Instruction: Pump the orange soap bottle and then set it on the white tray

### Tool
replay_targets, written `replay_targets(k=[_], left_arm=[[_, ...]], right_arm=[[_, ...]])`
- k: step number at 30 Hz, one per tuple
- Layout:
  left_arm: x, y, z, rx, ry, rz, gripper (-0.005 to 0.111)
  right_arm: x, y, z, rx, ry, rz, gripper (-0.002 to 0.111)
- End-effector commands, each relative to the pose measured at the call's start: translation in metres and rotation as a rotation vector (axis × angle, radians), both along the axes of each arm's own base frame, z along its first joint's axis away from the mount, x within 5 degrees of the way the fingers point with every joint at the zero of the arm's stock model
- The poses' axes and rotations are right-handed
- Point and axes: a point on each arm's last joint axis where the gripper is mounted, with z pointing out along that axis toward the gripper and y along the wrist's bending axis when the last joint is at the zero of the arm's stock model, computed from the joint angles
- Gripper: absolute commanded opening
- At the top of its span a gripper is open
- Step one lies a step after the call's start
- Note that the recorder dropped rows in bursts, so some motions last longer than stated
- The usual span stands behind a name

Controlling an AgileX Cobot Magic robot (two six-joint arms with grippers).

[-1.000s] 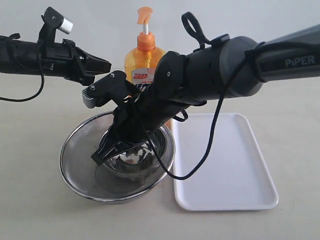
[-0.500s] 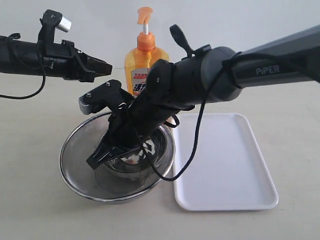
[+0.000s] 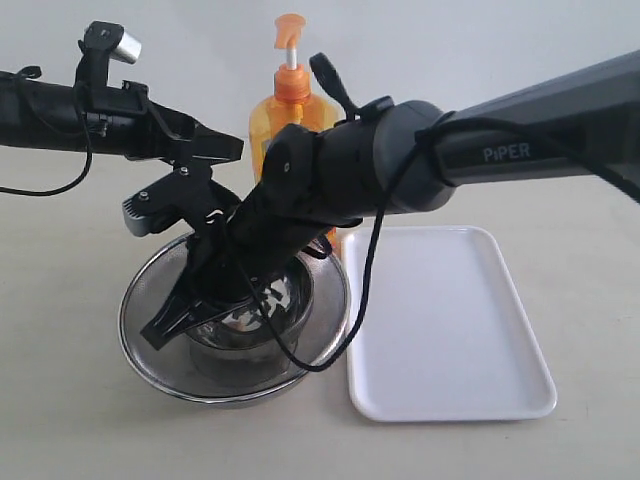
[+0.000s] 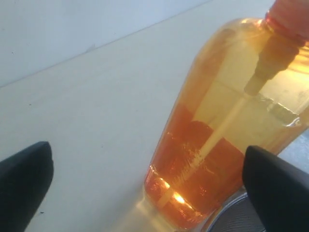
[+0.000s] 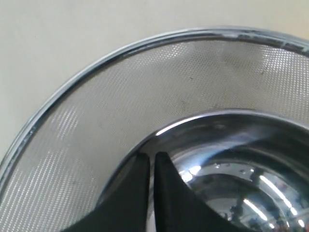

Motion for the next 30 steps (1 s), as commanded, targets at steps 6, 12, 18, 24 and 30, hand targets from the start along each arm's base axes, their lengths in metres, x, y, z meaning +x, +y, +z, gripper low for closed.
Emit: replay_targets(k=[6,12,18,24,30], left_arm=[[-0.002,-0.002,0.001,-0.004,-0.001,-0.043,0.110],[-0.002,-0.002,0.001,-0.004,-0.001,-0.043,0.110],[-0.005,-0.004,0.003,-0.026,0.000,-0.074,0.110],[-0.009,-0.005,-0.001,0.028,0.002,-0.134,0.110],[-0.019,-0.007,-0.005,0.082,-0.001,-0.274,0.110]], right_arm=[[0.005,0.018,0.009,0.033,0.002,0.039,0.000],[0.006,0.020,0.013,0.040,0.005,0.040,0.000],[0.000,0.016,0.020,0.010,0.033,0.083,0.000],[-0.008,-0.001,0.063,-0.052,-0.044,0.119,0.000],[-0.019,-0.024,0.115,-0.080,-0.116,0.086,0.000]])
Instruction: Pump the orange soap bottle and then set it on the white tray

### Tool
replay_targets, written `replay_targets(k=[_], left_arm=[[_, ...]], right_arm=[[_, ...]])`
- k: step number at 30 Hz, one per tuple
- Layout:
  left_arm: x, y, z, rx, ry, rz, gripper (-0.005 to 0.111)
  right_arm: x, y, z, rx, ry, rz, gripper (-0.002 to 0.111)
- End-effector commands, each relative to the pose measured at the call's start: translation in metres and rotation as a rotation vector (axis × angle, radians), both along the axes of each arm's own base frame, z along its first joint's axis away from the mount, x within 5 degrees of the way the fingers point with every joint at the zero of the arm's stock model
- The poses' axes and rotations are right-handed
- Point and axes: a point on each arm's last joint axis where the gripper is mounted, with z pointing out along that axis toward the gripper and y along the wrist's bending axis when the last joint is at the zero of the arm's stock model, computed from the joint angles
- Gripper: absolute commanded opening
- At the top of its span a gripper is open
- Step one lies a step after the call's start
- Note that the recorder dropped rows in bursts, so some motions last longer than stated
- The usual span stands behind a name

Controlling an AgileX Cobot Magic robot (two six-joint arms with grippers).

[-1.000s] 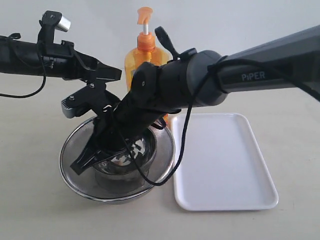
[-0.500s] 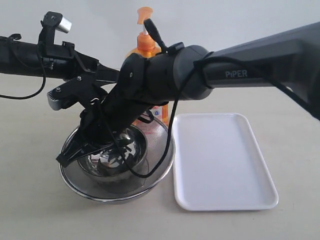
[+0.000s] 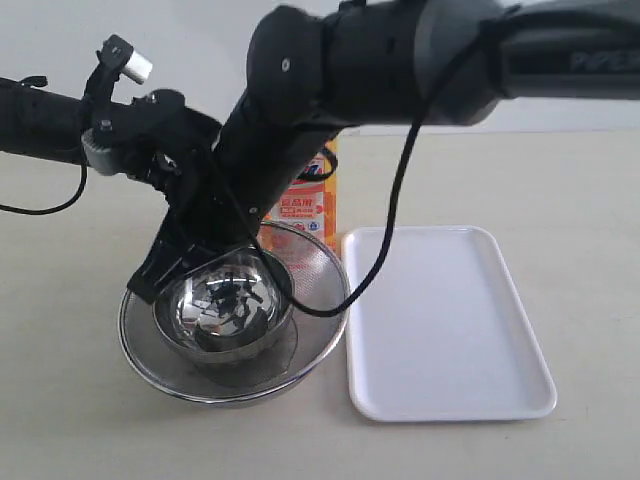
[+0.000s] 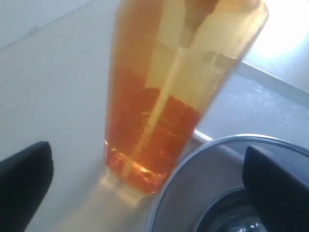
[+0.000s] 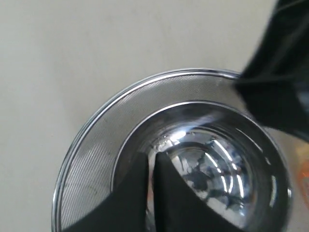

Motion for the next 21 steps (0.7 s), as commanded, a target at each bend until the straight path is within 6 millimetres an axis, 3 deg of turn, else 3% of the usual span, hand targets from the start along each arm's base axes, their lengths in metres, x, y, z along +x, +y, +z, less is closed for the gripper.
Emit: replay_targets(k=[1,6,12,17,21], left_arm=[[-0.005,-0.002,0.001,0.003,-0.001,-0.076,0.110],[-0.009,-0.005,0.003,0.017,-0.118,-0.193,0.110],[0.000,-0.007,0.009,-0.063,-0.190,-0.131,0.110],[0.013,-0.011,-0.002,-0.115,-0.178,-0.180,0.110],[0.024,-0.015,-0.008,-0.149,-0.172,-0.208,0.110]], right_arm=[[-0.007,-0.019,0.040,-0.023,-0.067,-0.049,0.000],[-0.010,-0.044,0.071,-0.085,-0.146,-0.182,0.000],[-0.010,-0.076,0.095,-0.166,-0.231,-0.390,0.000],[-0.007,-0.139,0.088,-0.095,-0.229,-0.593,0.000],[-0.014,-0.172,0.076,-0.081,-0.215,-0.664,0.000]])
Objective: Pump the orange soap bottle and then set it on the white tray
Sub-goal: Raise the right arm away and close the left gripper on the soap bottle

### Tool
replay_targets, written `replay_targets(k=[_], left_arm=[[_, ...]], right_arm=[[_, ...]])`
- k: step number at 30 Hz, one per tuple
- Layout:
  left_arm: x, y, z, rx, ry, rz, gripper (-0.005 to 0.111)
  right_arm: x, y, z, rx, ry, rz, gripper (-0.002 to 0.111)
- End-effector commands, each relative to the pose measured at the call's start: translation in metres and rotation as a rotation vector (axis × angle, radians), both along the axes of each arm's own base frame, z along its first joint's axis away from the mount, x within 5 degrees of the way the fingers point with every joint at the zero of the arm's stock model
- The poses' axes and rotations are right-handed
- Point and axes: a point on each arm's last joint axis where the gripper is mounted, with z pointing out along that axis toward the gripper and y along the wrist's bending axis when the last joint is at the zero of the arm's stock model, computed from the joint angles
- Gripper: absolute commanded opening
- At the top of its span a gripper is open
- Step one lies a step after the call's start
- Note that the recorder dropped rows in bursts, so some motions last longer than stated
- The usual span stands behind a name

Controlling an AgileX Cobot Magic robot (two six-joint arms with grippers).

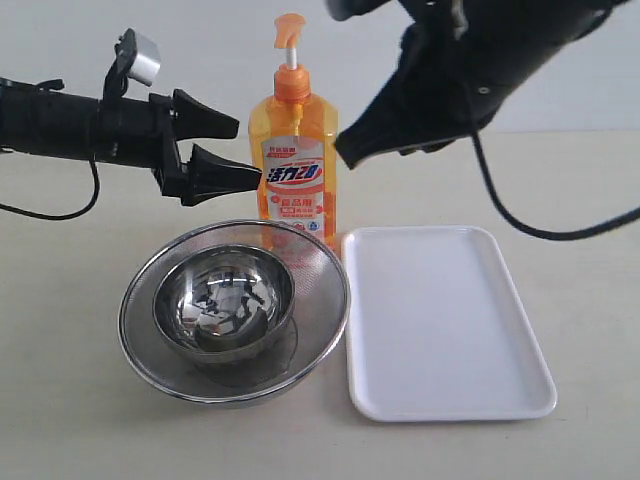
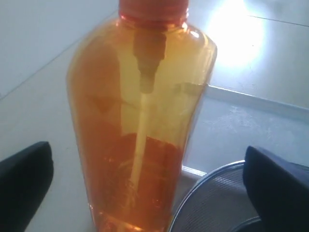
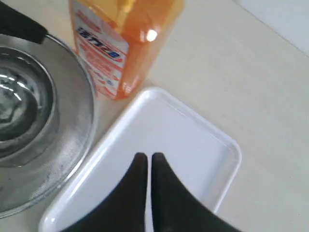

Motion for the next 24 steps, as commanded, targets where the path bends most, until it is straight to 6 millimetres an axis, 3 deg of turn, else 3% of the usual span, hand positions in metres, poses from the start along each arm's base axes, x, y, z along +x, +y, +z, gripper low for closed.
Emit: replay_targets(k=[1,6,18,21,24], left_arm=[[0.011,-0.008,-0.001,-0.045,-0.013,-0.035,0.110],[0.028,-0.034,-0.005,-0.055,-0.032,-0.083,0.110],[0.042,-0.065,-0.015,-0.122,-0.011,-0.140,0.107],[0.043,-0.067,-0.020,-0.151,0.011,-0.160,0.089],[0.043,-0.067,-0.025,-0.155,0.052,-0.158,0.051]], right_arm=[[-0.010,-0.029,-0.010,0.034,-0.010,-0.057,0.000],[-0.018,-0.033,-0.032,0.031,0.012,-0.048,0.000],[-0.018,-0.034,-0.033,0.028,0.011,-0.047,0.000],[-0.018,-0.034,-0.033,0.028,0.011,-0.047,0.000],[-0.018,-0.034,-0.033,0.028,0.011,-0.047,0.000]])
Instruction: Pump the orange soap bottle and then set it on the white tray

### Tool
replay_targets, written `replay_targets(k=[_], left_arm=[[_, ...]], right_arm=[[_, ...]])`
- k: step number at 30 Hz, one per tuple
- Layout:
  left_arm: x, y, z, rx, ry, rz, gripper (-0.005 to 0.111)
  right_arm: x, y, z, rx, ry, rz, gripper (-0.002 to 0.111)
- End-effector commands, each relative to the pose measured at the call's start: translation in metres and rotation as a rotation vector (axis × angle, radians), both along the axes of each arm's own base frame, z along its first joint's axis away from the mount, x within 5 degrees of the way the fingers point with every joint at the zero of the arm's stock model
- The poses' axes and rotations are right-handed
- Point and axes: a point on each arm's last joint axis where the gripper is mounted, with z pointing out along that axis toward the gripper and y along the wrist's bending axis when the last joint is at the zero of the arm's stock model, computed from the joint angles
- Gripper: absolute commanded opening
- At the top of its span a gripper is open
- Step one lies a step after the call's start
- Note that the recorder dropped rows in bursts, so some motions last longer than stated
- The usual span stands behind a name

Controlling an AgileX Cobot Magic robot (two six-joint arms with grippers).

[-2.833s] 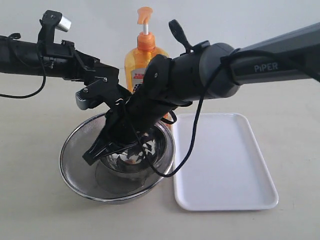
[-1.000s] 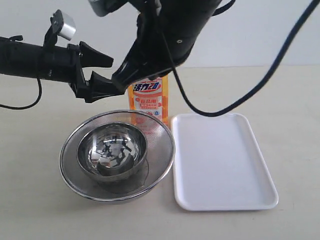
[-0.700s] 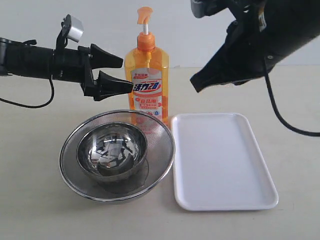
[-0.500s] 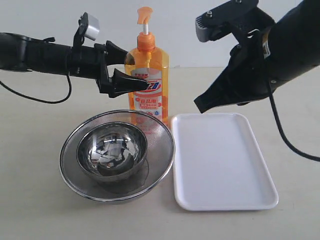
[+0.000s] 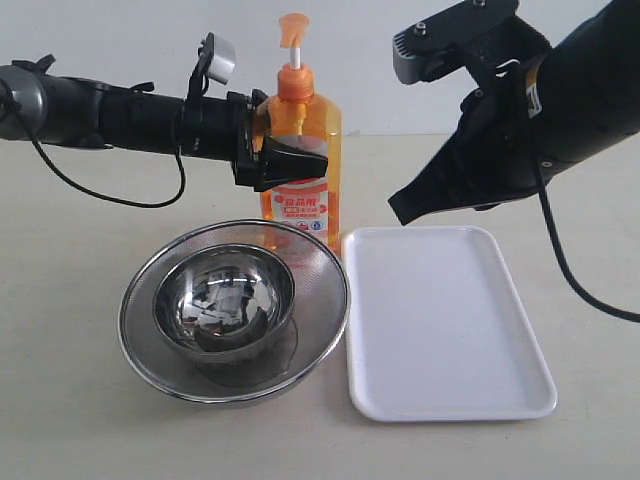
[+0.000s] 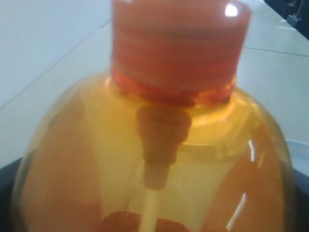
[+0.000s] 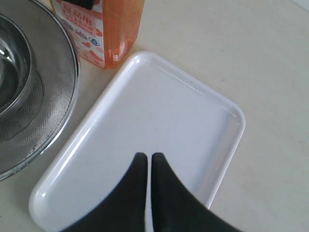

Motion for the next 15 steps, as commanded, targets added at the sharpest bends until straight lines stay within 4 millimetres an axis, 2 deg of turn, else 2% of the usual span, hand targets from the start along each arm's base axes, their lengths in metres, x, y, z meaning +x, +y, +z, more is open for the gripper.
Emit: replay_targets(k=[1,3,15], left_arm=[[-0.0006,-0.0025,-0.0030,-0.022,0.059,-0.010,0.035],[-0.0008,-0.0016,-0.0034,-0.017,0.060,-0.013,0.007],[-0.0033,-0.0026,-0.0005,-0.052,0.084,-0.037,0.007]], right_arm=[[-0.0006,-0.0018,0.0014,0.004,-0.014,0.000,0.000],[-0.0006,-0.0018,0.0014,0.004,-0.014,0.000,0.000],[-0.0009,-0.0020,0.0011,0.003,-0.009,-0.002,0.000]])
